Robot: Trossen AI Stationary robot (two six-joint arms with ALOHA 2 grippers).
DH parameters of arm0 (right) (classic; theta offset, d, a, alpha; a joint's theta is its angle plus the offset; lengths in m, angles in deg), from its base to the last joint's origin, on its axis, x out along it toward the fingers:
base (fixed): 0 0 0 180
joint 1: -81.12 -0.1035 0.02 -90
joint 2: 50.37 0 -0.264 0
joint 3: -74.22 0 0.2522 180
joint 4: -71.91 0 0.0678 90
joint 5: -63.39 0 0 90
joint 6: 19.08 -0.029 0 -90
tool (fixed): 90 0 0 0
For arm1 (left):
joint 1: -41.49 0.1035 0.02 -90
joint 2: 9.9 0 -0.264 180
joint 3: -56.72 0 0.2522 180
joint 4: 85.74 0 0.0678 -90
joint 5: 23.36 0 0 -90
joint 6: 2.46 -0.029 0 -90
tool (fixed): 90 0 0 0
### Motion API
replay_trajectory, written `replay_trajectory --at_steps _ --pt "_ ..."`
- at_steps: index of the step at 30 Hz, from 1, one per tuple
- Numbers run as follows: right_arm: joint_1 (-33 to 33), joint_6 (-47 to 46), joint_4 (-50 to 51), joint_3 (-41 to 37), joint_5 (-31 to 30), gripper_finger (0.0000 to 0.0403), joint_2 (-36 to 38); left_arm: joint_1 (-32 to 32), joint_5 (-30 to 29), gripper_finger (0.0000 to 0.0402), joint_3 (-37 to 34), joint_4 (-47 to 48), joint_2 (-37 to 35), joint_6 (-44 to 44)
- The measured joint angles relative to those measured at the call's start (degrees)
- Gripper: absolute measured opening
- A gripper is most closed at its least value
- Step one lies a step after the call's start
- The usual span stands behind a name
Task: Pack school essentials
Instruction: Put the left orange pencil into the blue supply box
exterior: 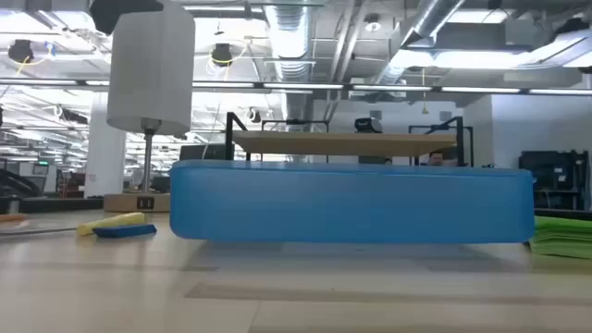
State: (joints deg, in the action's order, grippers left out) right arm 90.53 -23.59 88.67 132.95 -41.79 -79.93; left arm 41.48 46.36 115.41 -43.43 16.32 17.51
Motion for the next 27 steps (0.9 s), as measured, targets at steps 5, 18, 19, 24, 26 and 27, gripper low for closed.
replay_trajectory --at_steps 5,18,19,24,26,27 --pt "0.00 -0.02 0.00 0.00 0.00 0.0198 -0.02 -0.01 0.00 0.0177 0.00 -0.03 0.00 0.00" --pt "0.00 -0.02 0.00 0.00 0.00 0.0199 -0.02 -0.01 0.31 0.0177 0.00 -0.13 0.00 0.00" --pt "0.00 0.00 0.00 0.00 0.00 0.0197 -0.02 -0.01 0.33 0.0177 0.00 -0.12 0.00 0.00" --pt "0.00 -0.02 0.00 0.00 0.00 0.0195 -0.02 0.00 0.04 0.0177 0.00 -0.12 0.00 0.00" --pt "0.00 -0.02 0.00 0.00 0.00 0.0196 -0.02 0.00 -0.24 0.0177 0.00 -0.12 0.00 0.00" --pt "0.00 0.00 0.00 0.00 0.00 0.0197 -0.02 -0.02 -0.78 0.0177 0.00 -0.14 0.00 0.00"
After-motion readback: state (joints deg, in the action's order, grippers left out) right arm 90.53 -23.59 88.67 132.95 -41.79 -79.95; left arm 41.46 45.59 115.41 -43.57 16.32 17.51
